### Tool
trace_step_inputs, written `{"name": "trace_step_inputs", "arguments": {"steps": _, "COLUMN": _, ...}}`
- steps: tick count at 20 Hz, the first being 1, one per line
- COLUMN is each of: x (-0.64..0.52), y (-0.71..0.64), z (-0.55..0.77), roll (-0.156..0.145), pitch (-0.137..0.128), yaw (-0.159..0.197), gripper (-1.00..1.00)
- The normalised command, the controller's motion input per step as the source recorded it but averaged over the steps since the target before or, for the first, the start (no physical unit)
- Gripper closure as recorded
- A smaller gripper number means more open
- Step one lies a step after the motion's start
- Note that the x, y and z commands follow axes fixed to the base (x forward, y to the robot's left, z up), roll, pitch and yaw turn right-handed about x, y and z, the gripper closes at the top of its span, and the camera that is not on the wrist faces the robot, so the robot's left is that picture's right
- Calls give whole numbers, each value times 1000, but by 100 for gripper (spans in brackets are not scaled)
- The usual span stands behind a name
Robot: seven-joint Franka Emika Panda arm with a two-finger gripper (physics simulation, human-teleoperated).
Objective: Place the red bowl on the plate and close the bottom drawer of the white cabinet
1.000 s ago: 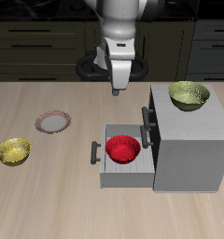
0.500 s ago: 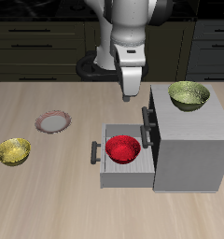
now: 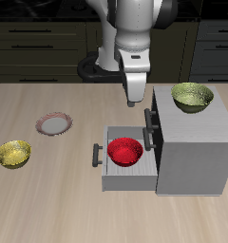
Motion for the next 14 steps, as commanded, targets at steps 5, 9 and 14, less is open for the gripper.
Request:
{"name": "trace_step_inputs", "arguments": {"steps": 5, "x": -51, "y": -76, "z": -80, "roll": -8, "pitch": -7, "yaw": 1, "gripper": -100}}
{"name": "trace_step_inputs", "arguments": {"steps": 9, "x": -26, "y": -78, "z": -111, "roll": -10, "pitch": 7, "yaw": -33, "gripper": -100}}
{"name": "trace_step_inputs", "arguments": {"steps": 14, "x": 39, "y": -14, "z": -140, "roll": 8, "pitch": -1, "yaw": 21, "gripper": -100}}
